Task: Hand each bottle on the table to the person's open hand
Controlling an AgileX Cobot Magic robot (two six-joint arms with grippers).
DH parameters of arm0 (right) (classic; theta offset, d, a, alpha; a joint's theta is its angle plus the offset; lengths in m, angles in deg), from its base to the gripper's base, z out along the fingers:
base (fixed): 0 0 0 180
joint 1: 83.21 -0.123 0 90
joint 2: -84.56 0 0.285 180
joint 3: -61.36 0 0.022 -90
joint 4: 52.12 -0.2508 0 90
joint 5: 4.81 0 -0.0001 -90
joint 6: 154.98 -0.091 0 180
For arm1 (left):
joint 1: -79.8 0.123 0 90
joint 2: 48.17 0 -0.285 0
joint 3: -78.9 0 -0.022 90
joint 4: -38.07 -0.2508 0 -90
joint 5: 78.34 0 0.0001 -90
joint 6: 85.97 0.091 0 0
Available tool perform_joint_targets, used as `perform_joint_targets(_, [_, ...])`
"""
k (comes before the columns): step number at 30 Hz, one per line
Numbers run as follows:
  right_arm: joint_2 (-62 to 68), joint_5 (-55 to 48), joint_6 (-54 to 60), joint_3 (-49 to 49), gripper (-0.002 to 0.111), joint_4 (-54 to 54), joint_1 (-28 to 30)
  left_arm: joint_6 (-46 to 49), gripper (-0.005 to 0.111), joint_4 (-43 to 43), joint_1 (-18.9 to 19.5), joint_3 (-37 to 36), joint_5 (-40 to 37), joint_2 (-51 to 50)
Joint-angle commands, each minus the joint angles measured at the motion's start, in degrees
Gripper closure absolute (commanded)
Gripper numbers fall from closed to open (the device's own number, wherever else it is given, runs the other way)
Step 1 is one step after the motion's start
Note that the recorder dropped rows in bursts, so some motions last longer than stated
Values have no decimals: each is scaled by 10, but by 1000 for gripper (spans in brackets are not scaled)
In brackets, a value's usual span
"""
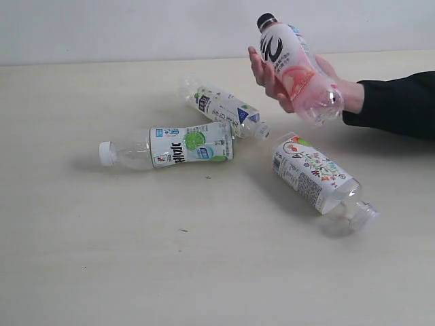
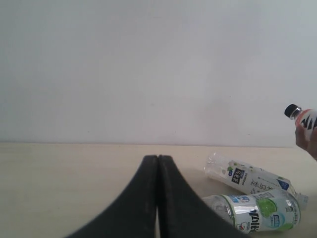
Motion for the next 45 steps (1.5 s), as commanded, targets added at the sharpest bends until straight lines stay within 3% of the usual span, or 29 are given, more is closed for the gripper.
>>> perform_joint_targets(1, [-95, 9, 31, -73, 94, -7, 3, 2, 107, 2, 3, -2, 1, 4])
perform_joint_targets(3, [-147, 14, 39, -131, 108, -7, 3, 2, 107, 2, 3, -2, 1, 4])
perform_joint_targets(9, [-323, 111, 72, -355, 108, -18, 3, 2, 107, 2, 3, -2, 1, 4])
perform_joint_targets(17, [-600, 387, 85, -668, 108, -47, 3, 2, 107, 2, 3, -2, 1, 4])
perform_joint_targets(21, [-693, 477, 80, -761, 108, -108, 3, 2, 107, 2, 3, -2, 1, 4])
perform_joint_targets(31, [-849, 489, 80, -780, 108, -156, 3, 2, 107, 2, 3, -2, 1, 4])
perform_joint_targets(36, [-923, 400, 85, -780, 108, -22, 3, 2, 107, 2, 3, -2, 1, 4])
perform_joint_targets(45, [-977, 356, 80, -780, 108, -18, 3, 2, 107, 2, 3, -2, 1, 4])
